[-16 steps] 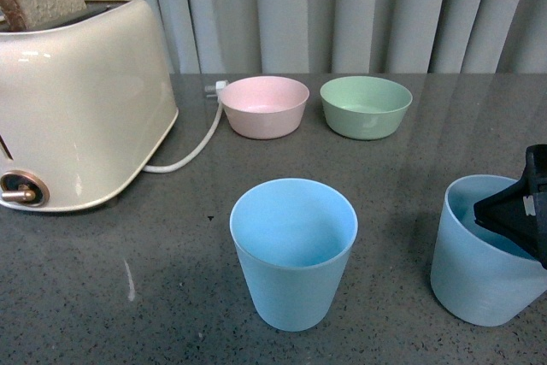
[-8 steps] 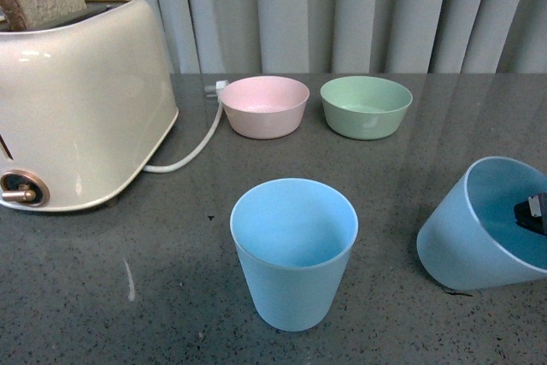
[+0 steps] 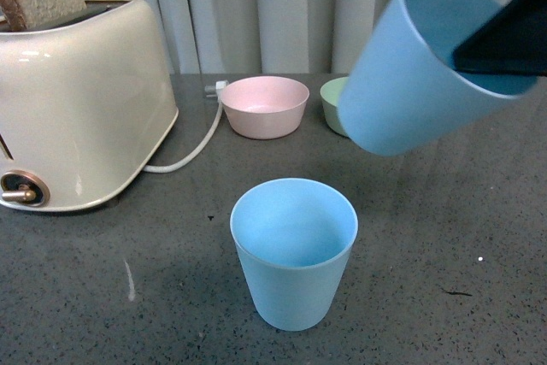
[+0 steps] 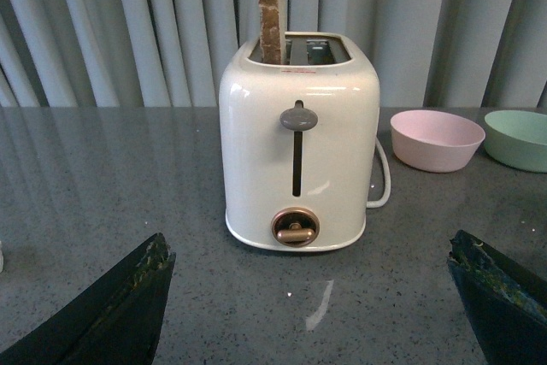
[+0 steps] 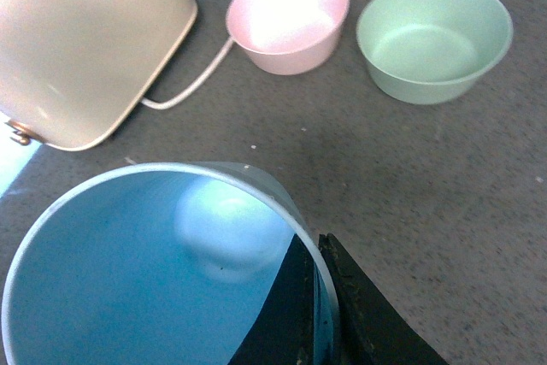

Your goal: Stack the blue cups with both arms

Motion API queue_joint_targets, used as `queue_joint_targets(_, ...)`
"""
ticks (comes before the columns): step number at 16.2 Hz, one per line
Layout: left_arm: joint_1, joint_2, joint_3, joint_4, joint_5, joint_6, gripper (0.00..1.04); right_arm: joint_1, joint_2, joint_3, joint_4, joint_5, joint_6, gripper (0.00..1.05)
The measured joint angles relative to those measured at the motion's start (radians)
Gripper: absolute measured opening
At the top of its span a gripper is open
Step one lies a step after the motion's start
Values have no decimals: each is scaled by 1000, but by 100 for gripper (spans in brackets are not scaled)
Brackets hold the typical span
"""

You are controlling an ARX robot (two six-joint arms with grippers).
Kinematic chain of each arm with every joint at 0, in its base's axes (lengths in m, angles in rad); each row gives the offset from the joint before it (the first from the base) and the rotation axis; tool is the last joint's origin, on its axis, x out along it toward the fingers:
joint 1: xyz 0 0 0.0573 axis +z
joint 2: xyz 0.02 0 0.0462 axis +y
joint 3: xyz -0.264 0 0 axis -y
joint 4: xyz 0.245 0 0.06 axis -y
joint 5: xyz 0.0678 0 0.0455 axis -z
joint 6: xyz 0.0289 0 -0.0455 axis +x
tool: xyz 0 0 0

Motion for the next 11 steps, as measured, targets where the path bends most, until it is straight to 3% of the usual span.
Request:
queue_joint_targets(4,0,0,0,0,0,0,98,76,94,53,3,-3,-11,2)
queue_joint_targets(11,0,0,0,0,0,0,98,95,133,70,-11,-38,-60,2)
